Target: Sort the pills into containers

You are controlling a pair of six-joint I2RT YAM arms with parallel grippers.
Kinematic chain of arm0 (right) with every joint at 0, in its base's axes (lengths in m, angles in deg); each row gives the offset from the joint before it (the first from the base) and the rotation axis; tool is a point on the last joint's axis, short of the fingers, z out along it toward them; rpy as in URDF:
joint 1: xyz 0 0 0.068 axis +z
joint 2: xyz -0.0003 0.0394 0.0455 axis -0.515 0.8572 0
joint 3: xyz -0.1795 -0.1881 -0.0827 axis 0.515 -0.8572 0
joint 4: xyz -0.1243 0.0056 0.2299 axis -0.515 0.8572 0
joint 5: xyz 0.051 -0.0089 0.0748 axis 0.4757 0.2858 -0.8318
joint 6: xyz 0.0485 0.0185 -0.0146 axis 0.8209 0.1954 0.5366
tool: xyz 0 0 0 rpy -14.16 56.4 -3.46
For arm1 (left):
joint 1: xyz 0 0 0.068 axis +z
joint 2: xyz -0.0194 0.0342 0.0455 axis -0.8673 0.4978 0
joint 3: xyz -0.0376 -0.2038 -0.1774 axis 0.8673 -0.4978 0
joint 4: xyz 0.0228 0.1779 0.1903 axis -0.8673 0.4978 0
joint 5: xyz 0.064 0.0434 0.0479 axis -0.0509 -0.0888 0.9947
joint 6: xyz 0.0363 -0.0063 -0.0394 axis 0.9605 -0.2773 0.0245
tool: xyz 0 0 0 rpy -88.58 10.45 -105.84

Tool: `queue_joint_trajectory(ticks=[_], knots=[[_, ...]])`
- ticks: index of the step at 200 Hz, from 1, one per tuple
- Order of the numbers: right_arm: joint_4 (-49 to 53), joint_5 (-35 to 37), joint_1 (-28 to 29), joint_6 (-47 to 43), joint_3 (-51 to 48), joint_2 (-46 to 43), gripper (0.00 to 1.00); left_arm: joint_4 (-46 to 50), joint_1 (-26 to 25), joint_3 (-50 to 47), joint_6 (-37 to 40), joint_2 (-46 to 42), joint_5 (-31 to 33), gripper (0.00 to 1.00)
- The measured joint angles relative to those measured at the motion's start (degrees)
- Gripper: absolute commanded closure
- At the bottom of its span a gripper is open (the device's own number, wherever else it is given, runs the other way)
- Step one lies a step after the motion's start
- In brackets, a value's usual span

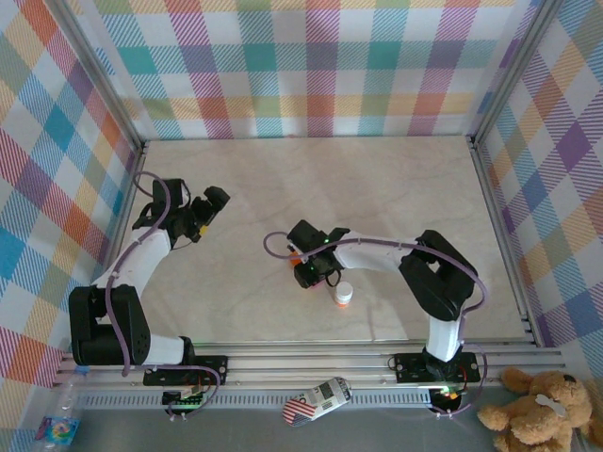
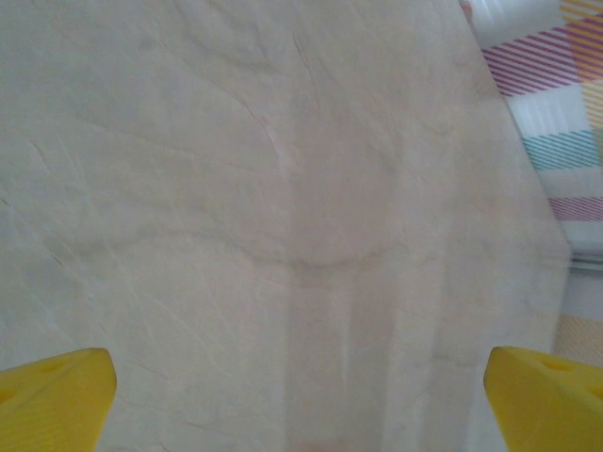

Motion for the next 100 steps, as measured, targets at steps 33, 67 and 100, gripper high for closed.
queue_joint_trajectory(ticks=[33, 67, 100], knots=[[-4.02, -5.51, -4.09, 1.62, -0.24, -6.84, 0.68, -3.87, -1.64, -3.13, -6.01, -3.39, -5.14, 0.06], [-8.74, -10.49, -5.9, 3.69, -0.15, -10.82, 0.69, -8.63, -5.75, -4.17, -12.35, -6.58, -8.55, 0.12], [-10.32, -13.88, -5.88, 5.2, 0.09, -10.91, 0.7, -12.61, -9.6, -4.17, -17.09, -7.3, -9.6, 0.12]])
